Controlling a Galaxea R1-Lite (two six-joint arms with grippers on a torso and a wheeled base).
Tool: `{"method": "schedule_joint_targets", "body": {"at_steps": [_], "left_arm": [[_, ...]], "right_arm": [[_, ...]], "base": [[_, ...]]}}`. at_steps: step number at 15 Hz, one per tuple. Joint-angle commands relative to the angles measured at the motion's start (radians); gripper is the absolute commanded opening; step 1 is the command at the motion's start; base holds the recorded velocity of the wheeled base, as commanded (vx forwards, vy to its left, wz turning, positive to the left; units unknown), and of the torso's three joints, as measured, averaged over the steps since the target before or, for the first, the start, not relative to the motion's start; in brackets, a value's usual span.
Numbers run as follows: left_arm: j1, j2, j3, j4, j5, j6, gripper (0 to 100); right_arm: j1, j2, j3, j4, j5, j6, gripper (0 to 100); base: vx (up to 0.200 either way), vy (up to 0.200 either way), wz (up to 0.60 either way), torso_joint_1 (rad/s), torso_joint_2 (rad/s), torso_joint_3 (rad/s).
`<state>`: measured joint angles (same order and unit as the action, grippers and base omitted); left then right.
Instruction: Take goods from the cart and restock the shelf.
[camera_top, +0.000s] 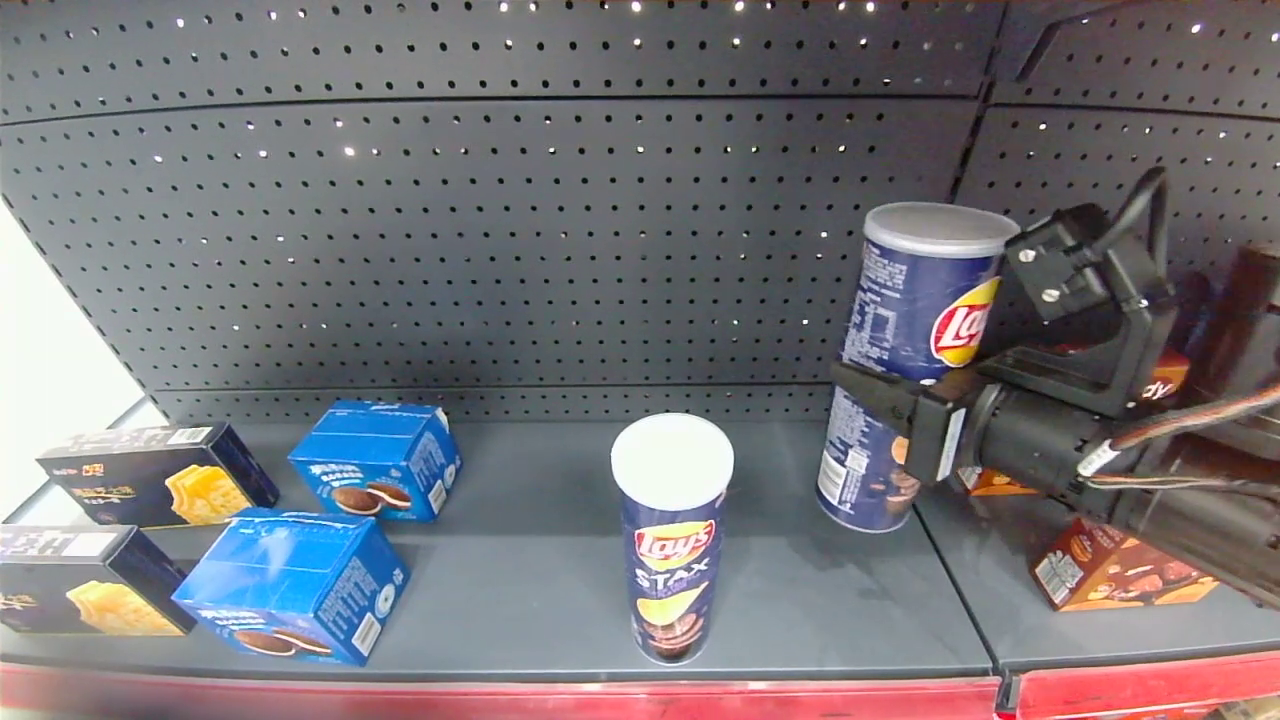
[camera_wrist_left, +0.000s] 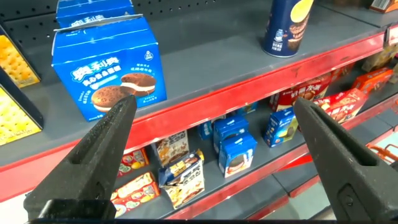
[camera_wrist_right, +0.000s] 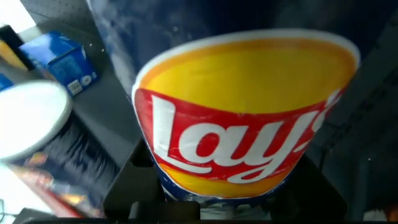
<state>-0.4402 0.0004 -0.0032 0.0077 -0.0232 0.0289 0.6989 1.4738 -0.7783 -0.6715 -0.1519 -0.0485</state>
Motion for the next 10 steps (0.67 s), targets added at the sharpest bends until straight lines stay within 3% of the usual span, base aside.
{"method": "schedule_joint_targets", "body": {"at_steps": [1, 3, 10], "left_arm": [[-0.002, 0.0, 0.0, 0.0, 0.0, 0.0, 100], [0.0, 0.0, 0.0, 0.0, 0.0, 0.0, 100], [0.0, 0.0, 0.0, 0.0, 0.0, 0.0, 100]], "right_arm": [[0.016, 0.106, -0.062, -0.013, -0.031, 0.001, 0], [0.017, 0.237, -0.139, -0.12, -0.094, -0.002, 0], [0.005, 0.402, -0.268, -0.172, -0.132, 0.007, 0]], "base": [[0.0, 0.0, 0.0, 0.0, 0.0, 0.0], [0.0, 0.0, 0.0, 0.0, 0.0, 0.0], [0.0, 0.0, 0.0, 0.0, 0.0, 0.0]]}}
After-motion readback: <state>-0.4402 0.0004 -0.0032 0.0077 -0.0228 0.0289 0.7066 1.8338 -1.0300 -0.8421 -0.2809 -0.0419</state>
